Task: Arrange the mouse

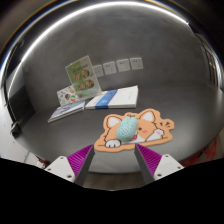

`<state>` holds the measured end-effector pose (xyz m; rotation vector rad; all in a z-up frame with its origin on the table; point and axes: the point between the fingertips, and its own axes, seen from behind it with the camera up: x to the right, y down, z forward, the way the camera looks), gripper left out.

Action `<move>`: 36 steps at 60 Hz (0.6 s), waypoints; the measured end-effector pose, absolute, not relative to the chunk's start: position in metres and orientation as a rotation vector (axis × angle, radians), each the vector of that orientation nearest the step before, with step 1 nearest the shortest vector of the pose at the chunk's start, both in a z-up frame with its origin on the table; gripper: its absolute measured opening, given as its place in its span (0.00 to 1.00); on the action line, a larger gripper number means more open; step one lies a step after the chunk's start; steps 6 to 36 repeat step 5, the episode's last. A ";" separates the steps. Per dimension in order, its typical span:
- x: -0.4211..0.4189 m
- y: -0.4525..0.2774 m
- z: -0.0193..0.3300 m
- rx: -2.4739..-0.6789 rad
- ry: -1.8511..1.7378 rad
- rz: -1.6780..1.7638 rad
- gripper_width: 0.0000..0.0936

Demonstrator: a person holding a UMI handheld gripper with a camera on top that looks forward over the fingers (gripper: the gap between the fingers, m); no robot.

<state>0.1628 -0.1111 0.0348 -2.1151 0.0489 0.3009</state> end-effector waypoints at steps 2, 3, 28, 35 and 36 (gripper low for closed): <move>0.166 -0.128 0.039 -2.103 0.056 0.298 0.90; 0.169 -0.136 0.041 -2.095 0.057 0.294 0.90; 0.174 -0.151 0.043 -2.083 0.057 0.282 0.90; 0.174 -0.151 0.043 -2.083 0.057 0.282 0.90; 0.174 -0.151 0.043 -2.083 0.057 0.282 0.90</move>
